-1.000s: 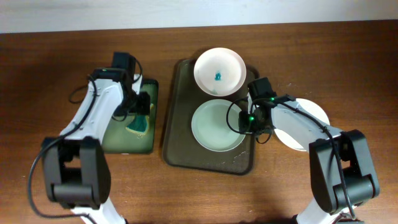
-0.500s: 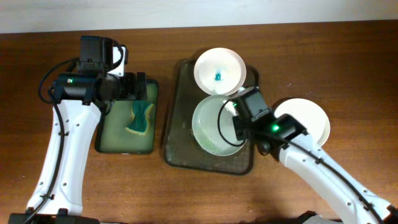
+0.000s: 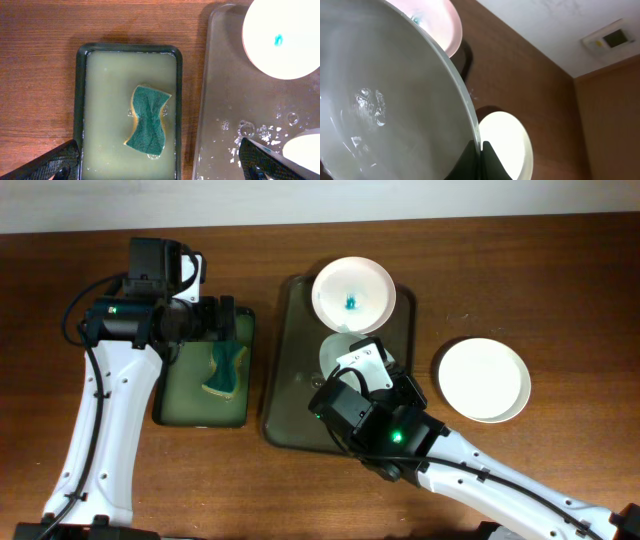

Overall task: Clean dirty plates on tray and stack at the side
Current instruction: 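Lift the cleaned plate with the right gripper and carry it right, then stack the plate onto the first cleaned plate and release, then grasp the last white plate's rim with the right gripper and pull it forward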

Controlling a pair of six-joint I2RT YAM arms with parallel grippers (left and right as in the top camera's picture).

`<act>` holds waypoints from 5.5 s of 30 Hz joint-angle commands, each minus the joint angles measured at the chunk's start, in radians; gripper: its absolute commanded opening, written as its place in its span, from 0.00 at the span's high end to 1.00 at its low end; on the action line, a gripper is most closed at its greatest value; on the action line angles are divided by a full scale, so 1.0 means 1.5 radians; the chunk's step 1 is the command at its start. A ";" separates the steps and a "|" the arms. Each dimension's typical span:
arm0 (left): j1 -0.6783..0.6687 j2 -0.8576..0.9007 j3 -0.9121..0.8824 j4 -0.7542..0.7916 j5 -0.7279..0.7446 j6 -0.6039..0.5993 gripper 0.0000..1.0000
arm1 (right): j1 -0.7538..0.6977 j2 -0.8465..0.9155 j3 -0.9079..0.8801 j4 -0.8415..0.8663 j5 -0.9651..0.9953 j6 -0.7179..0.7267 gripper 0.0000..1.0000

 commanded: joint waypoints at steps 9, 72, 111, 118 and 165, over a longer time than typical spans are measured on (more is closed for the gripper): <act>0.000 0.002 0.003 0.001 0.007 0.006 0.00 | 0.014 -0.017 0.016 -0.011 0.069 0.005 0.96; 0.000 0.002 0.003 0.001 0.007 0.006 0.00 | -0.990 0.180 0.015 -0.098 -0.778 0.072 0.47; 0.000 0.002 0.003 0.001 0.007 0.006 0.00 | -0.515 0.485 0.237 0.255 -0.773 0.055 0.96; 0.000 0.002 0.003 0.001 0.007 0.006 0.01 | -0.464 0.341 0.237 -0.049 -0.793 0.070 0.96; 0.000 0.002 0.003 0.001 0.007 0.005 0.00 | -0.345 0.460 0.200 0.028 -0.814 -0.134 0.96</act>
